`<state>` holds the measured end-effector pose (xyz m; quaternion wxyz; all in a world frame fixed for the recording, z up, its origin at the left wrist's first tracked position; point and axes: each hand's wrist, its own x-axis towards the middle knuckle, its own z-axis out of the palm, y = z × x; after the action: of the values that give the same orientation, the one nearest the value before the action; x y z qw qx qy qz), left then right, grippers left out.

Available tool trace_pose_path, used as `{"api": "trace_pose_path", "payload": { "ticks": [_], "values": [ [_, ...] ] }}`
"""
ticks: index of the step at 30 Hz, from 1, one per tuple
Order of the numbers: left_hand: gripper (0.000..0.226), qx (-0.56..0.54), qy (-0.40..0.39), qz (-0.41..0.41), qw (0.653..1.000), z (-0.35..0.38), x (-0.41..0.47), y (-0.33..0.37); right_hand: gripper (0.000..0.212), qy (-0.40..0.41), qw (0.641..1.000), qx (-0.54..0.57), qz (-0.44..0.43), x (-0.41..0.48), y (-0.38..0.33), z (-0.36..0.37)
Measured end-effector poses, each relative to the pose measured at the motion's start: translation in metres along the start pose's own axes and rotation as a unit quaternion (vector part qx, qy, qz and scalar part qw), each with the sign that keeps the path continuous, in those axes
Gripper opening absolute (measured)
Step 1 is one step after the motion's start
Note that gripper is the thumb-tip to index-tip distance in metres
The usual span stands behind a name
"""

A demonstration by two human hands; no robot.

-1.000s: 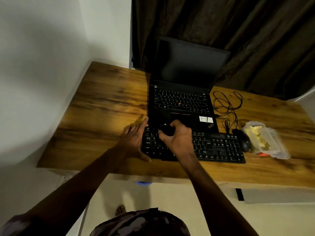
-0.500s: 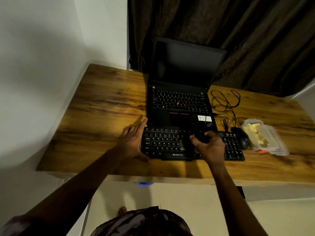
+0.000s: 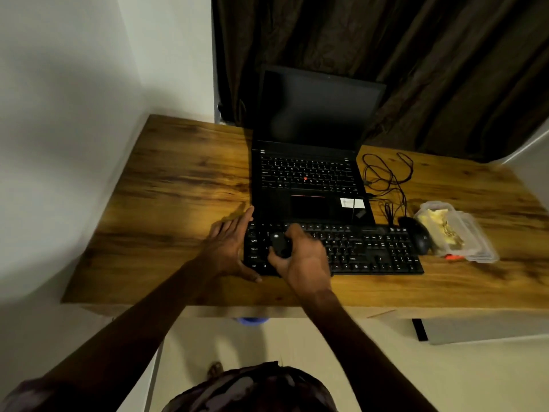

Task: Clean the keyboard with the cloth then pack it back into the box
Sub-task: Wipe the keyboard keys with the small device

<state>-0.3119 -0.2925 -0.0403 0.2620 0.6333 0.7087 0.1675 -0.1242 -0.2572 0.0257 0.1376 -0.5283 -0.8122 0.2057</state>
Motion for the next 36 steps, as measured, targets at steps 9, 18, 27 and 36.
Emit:
{"api": "trace_pose_path", "payload": {
  "ticks": [9,18,27,36],
  "values": [
    [0.162,0.0,-0.002,0.003,1.0,-0.001,0.0,-0.001,0.032,0.037,0.975,0.218,0.032,0.005,0.004,0.008],
    [0.161,-0.001,0.003,0.012,1.0,-0.002,0.0,0.003,0.029,0.133,0.953,0.226,0.15,-0.001,0.116,-0.048],
    [0.16,-0.047,-0.002,0.008,0.999,0.001,0.0,0.004,0.03,0.181,0.898,0.358,0.183,-0.013,0.194,-0.084],
    [0.13,0.012,0.089,-0.001,0.996,0.027,-0.007,0.053,0.03,0.067,0.594,0.758,0.259,-0.036,0.252,-0.112]
  ]
}}
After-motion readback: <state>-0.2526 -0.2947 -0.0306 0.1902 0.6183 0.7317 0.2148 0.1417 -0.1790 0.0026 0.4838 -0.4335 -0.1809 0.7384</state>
